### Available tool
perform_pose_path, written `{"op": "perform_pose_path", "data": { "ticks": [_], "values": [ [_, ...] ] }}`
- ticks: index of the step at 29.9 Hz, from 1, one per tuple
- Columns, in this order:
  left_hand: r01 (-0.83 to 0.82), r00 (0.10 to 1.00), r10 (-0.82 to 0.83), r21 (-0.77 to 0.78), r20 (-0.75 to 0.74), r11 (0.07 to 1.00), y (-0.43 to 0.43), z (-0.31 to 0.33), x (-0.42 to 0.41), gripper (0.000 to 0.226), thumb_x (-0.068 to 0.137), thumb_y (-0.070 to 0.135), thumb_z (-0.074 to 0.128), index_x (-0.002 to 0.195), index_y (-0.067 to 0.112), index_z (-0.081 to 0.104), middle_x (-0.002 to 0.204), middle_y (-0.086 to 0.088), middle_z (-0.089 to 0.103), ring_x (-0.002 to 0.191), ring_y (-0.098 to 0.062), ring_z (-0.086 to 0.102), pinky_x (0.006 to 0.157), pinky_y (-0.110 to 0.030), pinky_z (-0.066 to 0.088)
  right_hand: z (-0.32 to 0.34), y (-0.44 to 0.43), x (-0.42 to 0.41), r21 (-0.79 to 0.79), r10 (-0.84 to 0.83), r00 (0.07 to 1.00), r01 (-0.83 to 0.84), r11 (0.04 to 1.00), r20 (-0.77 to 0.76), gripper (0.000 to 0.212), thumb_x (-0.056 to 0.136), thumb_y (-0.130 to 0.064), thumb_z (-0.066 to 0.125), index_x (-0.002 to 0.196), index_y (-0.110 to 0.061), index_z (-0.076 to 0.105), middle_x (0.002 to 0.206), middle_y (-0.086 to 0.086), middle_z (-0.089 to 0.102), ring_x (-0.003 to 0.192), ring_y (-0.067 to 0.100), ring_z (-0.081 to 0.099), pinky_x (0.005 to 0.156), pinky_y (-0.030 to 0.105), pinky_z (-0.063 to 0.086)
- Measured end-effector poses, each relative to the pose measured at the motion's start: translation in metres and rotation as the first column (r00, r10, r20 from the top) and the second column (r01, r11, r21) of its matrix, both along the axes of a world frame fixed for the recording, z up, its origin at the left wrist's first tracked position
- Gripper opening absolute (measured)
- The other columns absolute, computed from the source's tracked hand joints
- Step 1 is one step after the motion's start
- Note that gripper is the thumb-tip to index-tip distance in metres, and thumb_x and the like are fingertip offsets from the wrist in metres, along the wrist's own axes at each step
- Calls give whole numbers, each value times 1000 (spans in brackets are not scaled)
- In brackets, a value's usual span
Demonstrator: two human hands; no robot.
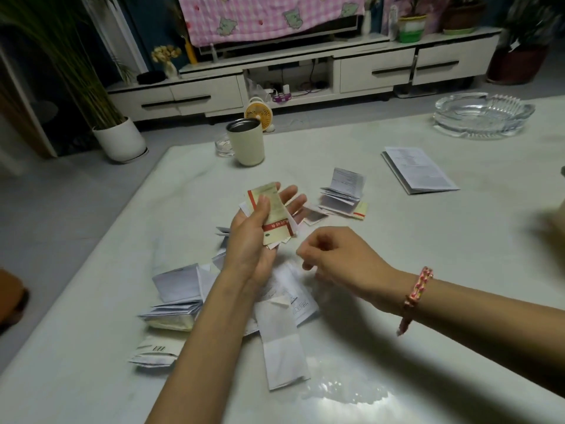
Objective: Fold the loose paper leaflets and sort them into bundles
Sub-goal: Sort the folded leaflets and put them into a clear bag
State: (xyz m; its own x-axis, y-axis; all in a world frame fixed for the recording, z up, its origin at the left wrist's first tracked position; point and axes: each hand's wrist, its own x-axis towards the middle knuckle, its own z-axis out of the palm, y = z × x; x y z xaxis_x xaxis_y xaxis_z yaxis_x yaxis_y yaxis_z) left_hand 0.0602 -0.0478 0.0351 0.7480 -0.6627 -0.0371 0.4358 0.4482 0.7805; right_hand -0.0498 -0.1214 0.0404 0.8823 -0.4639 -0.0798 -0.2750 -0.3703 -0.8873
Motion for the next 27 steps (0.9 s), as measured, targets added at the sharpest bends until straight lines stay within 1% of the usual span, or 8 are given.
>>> {"op": "perform_pose_path", "data": {
  "ticks": [3,6,9,12,16,20,23,27],
  "values": [
    [-65,998,65,5,-13,998,5,0,12,25,101,12,33,96,7,57,72,-4,72,63,-15,68,59,-30,58,-10,13,-5,-368,311,920,-381,848,-236,37,81,-37,68,112,-19,58,98,-3,55,83,9,50,73,20,40],
    [-75,997,75,37,-6,996,7,-2,13,25,101,11,34,96,7,58,69,-3,70,57,-14,65,54,-27,55,-18,29,-3,-527,379,877,-480,701,-295,44,79,-44,67,113,-19,56,107,2,48,100,16,45,75,23,32],
    [-38,999,38,45,-15,998,7,-5,12,26,101,11,32,96,5,57,69,-7,70,56,-16,65,53,-27,55,-13,31,4,-464,426,871,-492,737,-247,20,82,-35,67,87,-17,60,90,3,50,84,16,48,67,26,33],
    [-5,999,8,78,-40,997,8,-3,15,26,100,11,32,96,4,57,69,-8,70,56,-18,65,55,-28,57,5,14,9,-270,470,852,-520,810,-232,23,82,-24,70,69,-19,51,68,-3,55,59,9,49,57,22,39],
    [95,992,-82,140,-97,986,7,-6,12,27,97,17,33,96,7,58,73,-9,70,60,-19,66,64,-31,55,25,-10,5,-142,363,931,-364,920,-38,8,84,-10,66,79,-10,59,50,-12,56,42,2,51,43,14,41],
    [203,978,-184,243,-100,949,3,-7,-1,36,97,20,36,116,-1,58,101,-21,65,81,-29,62,80,-40,52,31,-25,5,-49,135,969,-128,991,209,13,84,-1,62,76,-10,57,59,0,59,45,6,55,46,17,46],
    [264,964,-251,200,-92,943,-1,-8,-9,30,96,12,35,101,3,63,83,-12,69,67,-20,67,59,-32,57,26,-28,9,-261,73,960,0,965,271,17,81,-1,59,73,-15,55,65,-1,59,55,10,57,53,13,43],
    [356,925,-329,130,-191,925,-3,-10,-14,31,96,12,33,89,4,63,75,-11,69,64,-19,68,56,-30,57,12,-27,6,-647,189,925,75,759,329,12,73,-4,50,79,-13,53,74,-1,48,63,17,42,60,16,36]
  ]
}}
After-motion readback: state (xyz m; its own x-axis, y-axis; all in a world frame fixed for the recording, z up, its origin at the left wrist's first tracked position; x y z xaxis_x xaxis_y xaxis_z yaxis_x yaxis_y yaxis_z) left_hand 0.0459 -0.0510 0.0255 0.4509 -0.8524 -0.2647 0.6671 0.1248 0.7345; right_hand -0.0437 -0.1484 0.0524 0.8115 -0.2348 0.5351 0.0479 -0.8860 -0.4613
